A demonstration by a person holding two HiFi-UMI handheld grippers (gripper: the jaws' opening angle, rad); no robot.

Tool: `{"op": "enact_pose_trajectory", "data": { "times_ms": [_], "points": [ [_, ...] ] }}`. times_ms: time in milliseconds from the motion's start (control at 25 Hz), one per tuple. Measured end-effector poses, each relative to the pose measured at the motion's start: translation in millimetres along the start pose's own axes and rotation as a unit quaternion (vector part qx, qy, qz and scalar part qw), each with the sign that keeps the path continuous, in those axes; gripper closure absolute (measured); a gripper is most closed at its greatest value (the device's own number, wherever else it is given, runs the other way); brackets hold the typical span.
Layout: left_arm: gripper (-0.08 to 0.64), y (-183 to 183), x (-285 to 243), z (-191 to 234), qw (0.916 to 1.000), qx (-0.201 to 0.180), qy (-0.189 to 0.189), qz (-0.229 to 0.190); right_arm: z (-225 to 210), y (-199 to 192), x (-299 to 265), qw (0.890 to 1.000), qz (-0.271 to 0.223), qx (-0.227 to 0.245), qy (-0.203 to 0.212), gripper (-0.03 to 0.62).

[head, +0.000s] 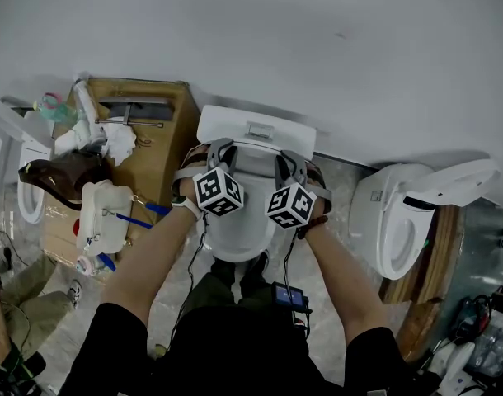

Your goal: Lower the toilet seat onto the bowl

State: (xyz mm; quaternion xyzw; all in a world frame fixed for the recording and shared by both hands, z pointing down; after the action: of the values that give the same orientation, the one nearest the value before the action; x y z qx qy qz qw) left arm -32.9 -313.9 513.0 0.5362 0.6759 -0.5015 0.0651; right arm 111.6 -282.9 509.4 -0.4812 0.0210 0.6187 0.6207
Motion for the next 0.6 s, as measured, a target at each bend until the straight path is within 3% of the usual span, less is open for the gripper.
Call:
{"op": "enact_pose_trajectory", "data": {
  "times_ms": [600],
  "points": [
    [0.492,-10.9,33.4,-27.6,0.9999,0.015,0.002,-0.003,27.1,-3.4,31.0,0.999,-0.012,-0.010,0.029,0.528]
  ]
}}
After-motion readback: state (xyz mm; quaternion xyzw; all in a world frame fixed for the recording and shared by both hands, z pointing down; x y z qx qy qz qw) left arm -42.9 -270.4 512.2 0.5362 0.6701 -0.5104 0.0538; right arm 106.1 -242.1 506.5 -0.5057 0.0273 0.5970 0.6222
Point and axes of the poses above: the fingertips, and each gripper's own axes: x backward along the fingers, z to its left, y out of its top, the point moved 8 cm from there along x, backward along the fingers, and after that the axes turned 4 degrees about -z, right-handed, at the moved point
